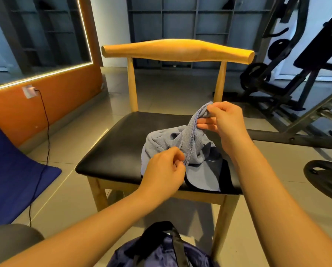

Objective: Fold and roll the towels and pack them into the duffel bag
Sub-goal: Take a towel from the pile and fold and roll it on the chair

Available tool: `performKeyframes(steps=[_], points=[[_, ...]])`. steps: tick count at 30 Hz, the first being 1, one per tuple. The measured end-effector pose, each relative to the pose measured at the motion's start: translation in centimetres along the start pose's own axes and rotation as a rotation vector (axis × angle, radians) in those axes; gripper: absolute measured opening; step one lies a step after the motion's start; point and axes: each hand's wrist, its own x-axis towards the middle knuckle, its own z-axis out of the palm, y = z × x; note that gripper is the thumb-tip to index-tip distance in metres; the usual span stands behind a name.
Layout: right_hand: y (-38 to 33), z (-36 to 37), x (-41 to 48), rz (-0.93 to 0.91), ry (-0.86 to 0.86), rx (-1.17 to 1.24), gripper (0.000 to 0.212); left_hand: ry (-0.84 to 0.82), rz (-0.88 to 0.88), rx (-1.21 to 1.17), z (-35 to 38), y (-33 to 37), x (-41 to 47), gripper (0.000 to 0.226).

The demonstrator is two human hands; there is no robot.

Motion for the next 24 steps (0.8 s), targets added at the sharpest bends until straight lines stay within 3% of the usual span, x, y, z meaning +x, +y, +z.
performKeyframes(steps=[2,7,12,16,24], points=[[0.0,-0.3,0.1,-0.002,-0.009,0.011,0.009,0.032,-0.046,-0.049,0.6,0.7,0.0,0.003],[0.2,-1.0,0.5,0.000,-0.010,0.021,0.014,0.116,0.029,0.185,2.0,0.9,-0.3,0.040],[0.2,-1.8,1.0,-0.013,0.004,-0.003,0.018,0.225,0.034,0.264,1.9,-0.1,-0.5,0.016],[0.1,-2.3,1.5,-0.074,0.048,-0.046,0.018,0.253,-0.043,0.136,-0.7,0.1,-0.5,0.018],[-3.1,-1.3,0.7,-0.408,0.136,-0.114,0.011,0.337,-0.054,-0.010,-11.2,-0.3,3.8,0.005]])
